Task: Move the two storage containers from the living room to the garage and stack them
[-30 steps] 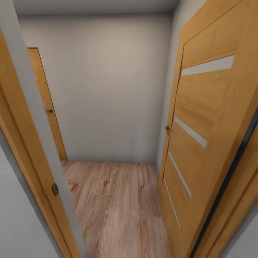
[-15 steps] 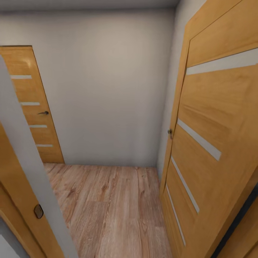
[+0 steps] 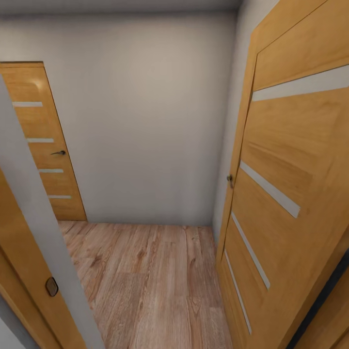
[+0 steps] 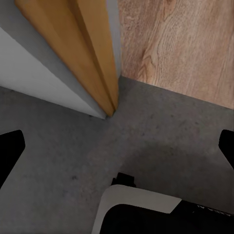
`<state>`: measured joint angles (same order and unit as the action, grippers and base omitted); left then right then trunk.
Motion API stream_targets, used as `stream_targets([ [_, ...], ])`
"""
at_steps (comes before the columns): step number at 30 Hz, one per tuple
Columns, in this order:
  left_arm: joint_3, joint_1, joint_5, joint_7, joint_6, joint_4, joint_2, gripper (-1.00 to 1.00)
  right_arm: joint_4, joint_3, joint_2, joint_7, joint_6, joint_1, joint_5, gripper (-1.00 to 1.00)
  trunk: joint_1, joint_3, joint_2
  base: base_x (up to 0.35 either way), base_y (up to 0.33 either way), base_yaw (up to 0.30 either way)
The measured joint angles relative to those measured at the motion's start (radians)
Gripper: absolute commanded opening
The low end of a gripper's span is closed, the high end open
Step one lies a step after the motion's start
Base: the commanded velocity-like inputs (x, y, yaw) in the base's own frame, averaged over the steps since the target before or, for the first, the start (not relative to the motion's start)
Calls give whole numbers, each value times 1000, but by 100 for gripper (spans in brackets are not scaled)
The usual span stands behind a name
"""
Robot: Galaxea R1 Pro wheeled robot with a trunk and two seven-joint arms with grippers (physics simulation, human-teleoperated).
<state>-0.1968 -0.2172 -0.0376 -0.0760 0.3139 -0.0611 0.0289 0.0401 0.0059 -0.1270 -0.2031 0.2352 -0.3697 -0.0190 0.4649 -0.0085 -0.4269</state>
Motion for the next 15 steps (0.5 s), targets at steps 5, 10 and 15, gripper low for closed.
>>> stream_targets([
  [5,0,0,0,-1,0,0,0,100,0,0,0,-1,0,0,1,100,0,0,0,0,0,0],
  [10,0,0,0,-1,-2,0,1,100,0,0,0,-2,0,0,1,100,0,0,0,122,0,0],
  [15,0,0,0,-1,-3,0,3,100,0,0,0,-2,0,0,1,100,-1,0,0,297,0,0],
])
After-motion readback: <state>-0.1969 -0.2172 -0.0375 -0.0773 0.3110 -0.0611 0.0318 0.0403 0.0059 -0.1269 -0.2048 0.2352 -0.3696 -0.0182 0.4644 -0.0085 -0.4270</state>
